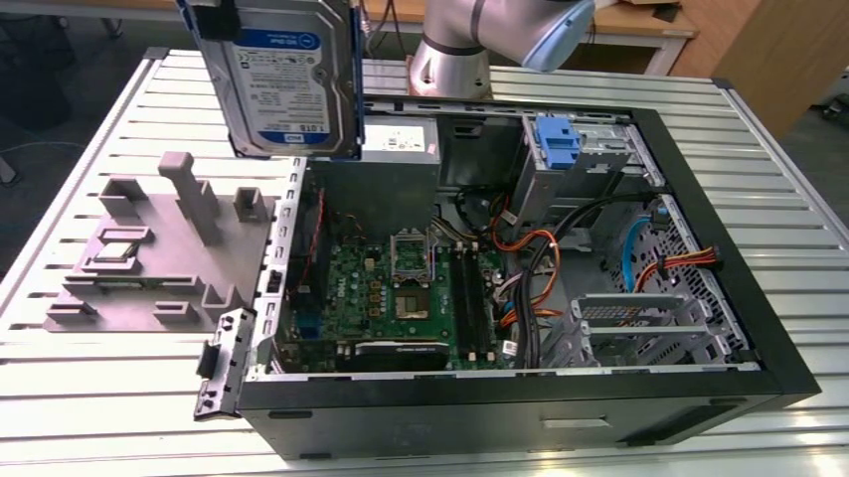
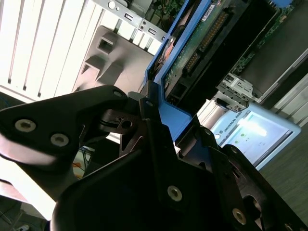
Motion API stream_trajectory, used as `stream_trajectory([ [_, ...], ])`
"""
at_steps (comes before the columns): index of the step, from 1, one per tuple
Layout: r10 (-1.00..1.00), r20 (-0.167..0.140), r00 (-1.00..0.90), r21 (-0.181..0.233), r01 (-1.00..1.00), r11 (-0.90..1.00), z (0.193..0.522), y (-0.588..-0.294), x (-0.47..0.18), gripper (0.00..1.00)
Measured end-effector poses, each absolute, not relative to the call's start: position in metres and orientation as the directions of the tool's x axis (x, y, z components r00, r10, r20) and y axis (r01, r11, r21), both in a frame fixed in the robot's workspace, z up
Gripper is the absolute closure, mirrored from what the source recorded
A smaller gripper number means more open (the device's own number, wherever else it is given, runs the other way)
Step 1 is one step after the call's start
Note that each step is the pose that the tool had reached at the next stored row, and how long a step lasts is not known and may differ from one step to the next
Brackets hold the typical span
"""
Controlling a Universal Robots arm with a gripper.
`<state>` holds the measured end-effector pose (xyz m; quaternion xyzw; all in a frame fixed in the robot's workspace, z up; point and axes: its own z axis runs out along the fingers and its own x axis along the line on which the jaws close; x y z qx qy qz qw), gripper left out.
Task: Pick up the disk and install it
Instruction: 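Pick up the disk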
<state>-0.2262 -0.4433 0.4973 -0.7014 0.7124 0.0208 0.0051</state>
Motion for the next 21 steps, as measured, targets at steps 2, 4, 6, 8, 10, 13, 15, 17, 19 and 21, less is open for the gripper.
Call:
stream_trajectory([
  [2, -0.999, -0.036, -0.016, 0.022, -1.000, 0.015, 0.497, -0.444, -0.224, 0.63],
  [4, -0.999, -0.036, -0.016, 0.022, -1.000, 0.015, 0.497, -0.445, -0.222, 0.63],
  [6, -0.999, -0.036, -0.016, 0.022, -1.000, 0.015, 0.497, -0.446, -0.220, 0.63],
  [8, -0.999, -0.036, -0.016, 0.022, -1.000, 0.015, 0.497, -0.446, -0.218, 0.63],
  [10, -0.999, -0.036, -0.016, 0.022, -1.000, 0.015, 0.497, -0.447, -0.217, 0.63],
  [13, -0.999, -0.036, -0.016, 0.022, -1.000, 0.015, 0.496, -0.452, -0.217, 0.63],
  [15, -0.999, -0.037, -0.016, 0.022, -1.000, 0.015, 0.496, -0.459, -0.217, 0.63],
  [17, -0.999, -0.036, -0.016, 0.022, -1.000, 0.015, 0.496, -0.465, -0.216, 0.63],
  [19, -0.999, -0.037, -0.016, 0.022, -1.000, 0.015, 0.495, -0.467, -0.212, 0.63],
  [21, -0.999, -0.036, -0.016, 0.022, -1.000, 0.015, 0.494, -0.467, -0.204, 0.63],
])
